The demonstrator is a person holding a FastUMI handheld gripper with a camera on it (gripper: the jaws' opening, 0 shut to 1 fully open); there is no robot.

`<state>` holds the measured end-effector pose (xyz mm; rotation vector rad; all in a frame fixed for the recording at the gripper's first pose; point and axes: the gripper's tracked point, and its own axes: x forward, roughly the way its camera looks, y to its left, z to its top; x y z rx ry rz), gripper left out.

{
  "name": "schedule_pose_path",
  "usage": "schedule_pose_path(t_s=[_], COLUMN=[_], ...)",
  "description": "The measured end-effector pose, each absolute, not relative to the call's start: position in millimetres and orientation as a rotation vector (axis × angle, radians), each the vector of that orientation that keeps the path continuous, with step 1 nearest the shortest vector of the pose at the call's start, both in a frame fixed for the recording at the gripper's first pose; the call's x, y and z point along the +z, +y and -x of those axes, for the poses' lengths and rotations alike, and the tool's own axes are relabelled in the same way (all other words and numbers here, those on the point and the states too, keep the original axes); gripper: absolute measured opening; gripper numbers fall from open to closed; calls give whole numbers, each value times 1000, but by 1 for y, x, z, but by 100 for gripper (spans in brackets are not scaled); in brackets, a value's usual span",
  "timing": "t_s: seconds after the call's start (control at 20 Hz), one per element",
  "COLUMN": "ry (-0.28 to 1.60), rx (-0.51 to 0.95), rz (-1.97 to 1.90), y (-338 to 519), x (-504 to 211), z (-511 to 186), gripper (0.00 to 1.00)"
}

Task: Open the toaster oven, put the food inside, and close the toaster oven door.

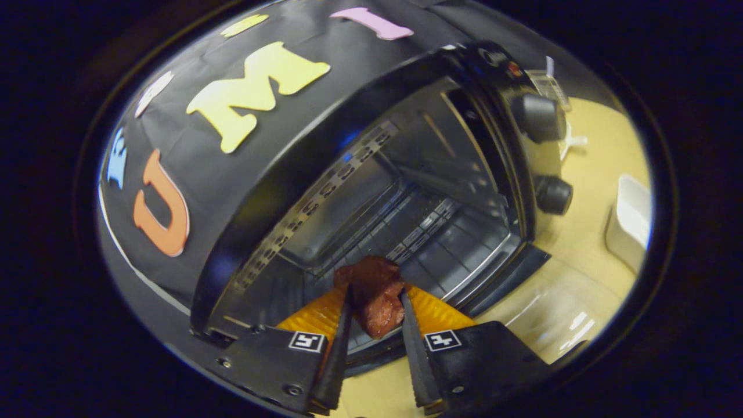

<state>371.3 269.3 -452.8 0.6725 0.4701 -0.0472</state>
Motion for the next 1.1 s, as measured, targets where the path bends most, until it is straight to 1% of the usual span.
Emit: schedule_pose_path(t_s=[0.1,0.2,0.4,0.7,1.1], ry=[461,446,421,453,469], rx=[-51,-46,-31,93,125], rz=[-551,-453,-297,-241,-129], y=[257,248,240,258,210], x=[-457,-455,-442,-421,-388], z=[-368,-365,-357,-324,-256], gripper=[69,97,98,98,98])
